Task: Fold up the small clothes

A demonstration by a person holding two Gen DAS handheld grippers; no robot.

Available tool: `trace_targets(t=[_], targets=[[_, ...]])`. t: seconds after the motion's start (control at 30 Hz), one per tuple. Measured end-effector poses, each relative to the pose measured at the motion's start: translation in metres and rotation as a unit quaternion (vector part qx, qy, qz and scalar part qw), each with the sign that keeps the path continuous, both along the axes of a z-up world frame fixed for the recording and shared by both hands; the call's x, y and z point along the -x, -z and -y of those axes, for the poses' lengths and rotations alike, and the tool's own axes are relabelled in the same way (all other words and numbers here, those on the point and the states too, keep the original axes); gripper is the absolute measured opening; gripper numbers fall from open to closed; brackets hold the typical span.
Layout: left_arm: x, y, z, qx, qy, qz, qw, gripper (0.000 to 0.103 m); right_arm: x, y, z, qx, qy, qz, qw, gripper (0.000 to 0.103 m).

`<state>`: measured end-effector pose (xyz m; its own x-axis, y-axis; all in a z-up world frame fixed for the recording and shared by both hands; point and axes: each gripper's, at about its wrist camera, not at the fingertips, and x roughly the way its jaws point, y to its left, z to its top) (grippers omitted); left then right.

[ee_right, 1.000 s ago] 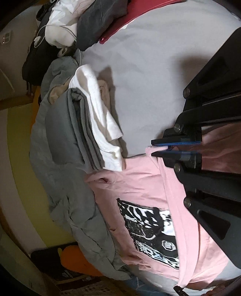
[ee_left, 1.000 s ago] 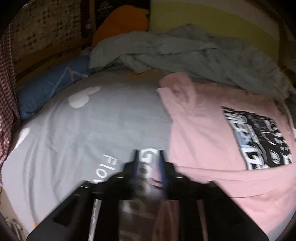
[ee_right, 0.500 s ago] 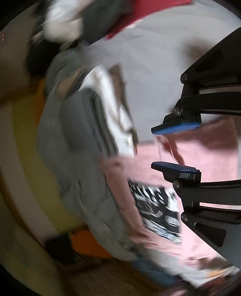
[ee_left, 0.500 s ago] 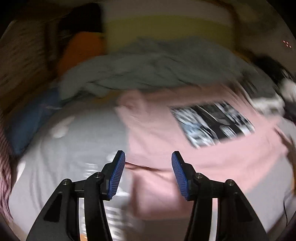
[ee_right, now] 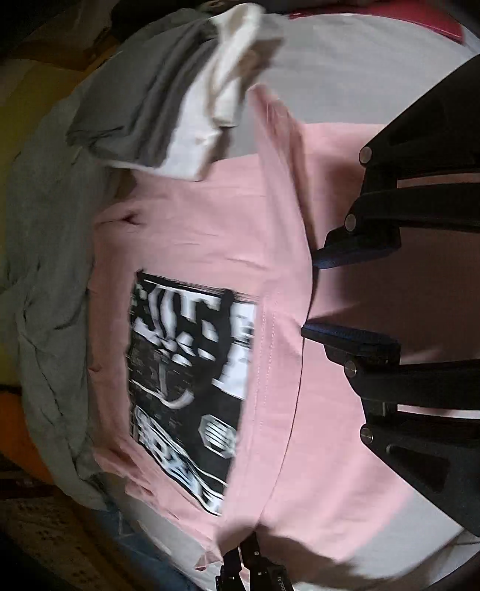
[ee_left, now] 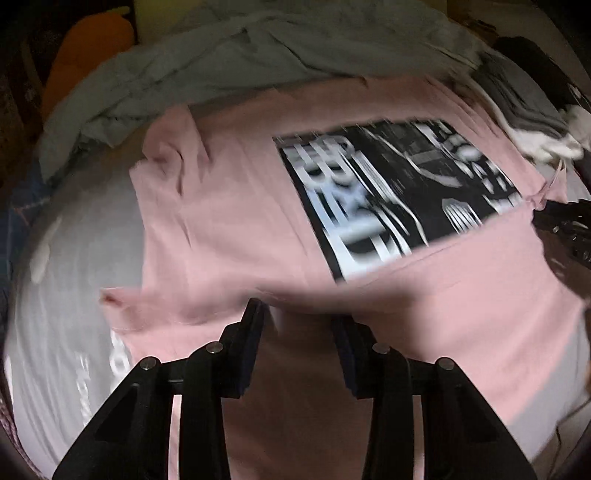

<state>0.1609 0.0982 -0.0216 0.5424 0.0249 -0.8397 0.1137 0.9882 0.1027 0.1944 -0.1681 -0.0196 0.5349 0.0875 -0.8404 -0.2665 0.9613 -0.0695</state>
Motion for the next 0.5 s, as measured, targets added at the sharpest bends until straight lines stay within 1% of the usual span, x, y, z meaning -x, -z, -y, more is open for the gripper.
trace_targets(t=[0.03, 0.07, 0.1, 0.17, 0.2, 0.3, 0.37, 0.5], targets=[[-0.005, -0.003, -0.005, -0.004, -0.016, 0.015, 0.9997, 0.038, -0.007, -0.004, 0.004, -0.006, 0.014, 0.019, 1.000, 0.031], [-0.005, -0.005, -0.010, 0.001, -0.028, 0.027, 0.9992, 0.038, -0.010, -0.008, 0.010, -0.010, 0.032, 0.036, 0.999, 0.031], [-0.004, -0.008, -0.016, 0.012, -0.035, 0.037, 0.9986, 0.038, -0.012, -0.016, 0.019, -0.028, 0.051, 0.053, 0.997, 0.031], [0.008, -0.015, -0.026, 0.039, -0.039, 0.056, 0.9969, 0.038, -0.010, -0.026, 0.028, -0.065, 0.061, 0.058, 0.994, 0.031], [0.014, -0.017, -0.028, 0.042, -0.037, 0.063, 0.9964, 0.038, -0.004, -0.031, 0.034, -0.075, 0.061, 0.059, 0.994, 0.031], [0.039, -0.022, -0.030, 0.042, -0.036, 0.070, 0.9960, 0.038, 0.020, -0.041, 0.049, -0.061, 0.061, 0.079, 0.993, 0.031], [0.059, -0.025, -0.035, 0.052, -0.043, 0.069, 0.9954, 0.038, 0.041, -0.045, 0.061, -0.068, 0.066, 0.086, 0.992, 0.031], [0.103, -0.028, -0.052, 0.052, -0.077, 0.085, 0.9920, 0.038, 0.087, -0.048, 0.090, -0.072, 0.100, 0.107, 0.987, 0.031]])
